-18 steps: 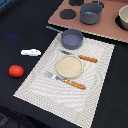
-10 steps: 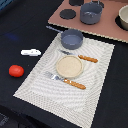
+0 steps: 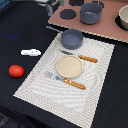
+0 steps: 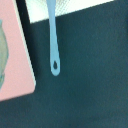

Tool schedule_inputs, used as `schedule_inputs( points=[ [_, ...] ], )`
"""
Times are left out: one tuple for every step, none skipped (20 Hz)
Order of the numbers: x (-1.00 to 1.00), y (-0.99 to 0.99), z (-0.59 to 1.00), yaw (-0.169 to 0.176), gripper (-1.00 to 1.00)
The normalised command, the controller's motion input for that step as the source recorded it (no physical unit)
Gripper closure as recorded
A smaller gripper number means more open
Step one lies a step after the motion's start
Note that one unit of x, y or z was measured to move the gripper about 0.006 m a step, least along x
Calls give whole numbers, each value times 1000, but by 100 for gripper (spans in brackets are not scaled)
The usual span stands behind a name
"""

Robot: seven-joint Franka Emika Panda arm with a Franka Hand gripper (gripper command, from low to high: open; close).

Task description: Place the pan onto the stove and place the fish and sausage into the pan.

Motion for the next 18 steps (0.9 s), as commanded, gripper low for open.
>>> schedule_inputs(
  points=[
    [394,-11,-380,-162,-100],
    [409,0,-369,-165,-100],
    [406,-9,-360,-156,-100],
    [363,-31,-371,-152,-100],
    [434,0,-346,-145,-100],
    [437,0,-349,-149,-100],
    [397,0,-363,-148,-100],
    [334,-40,-380,-138,-100],
    [260,-29,-351,-115,-100],
    [171,-23,-326,-90,-100],
    [163,-29,-334,-72,-100],
    [160,-46,-340,-63,-100],
    [154,0,-297,-34,-100],
    [200,-3,-326,-25,-100],
    [263,0,-303,-24,-100],
    [271,-14,-306,-24,-100],
    [240,-17,-300,-19,-100],
    [229,-23,-311,-15,-100]
  ],
)
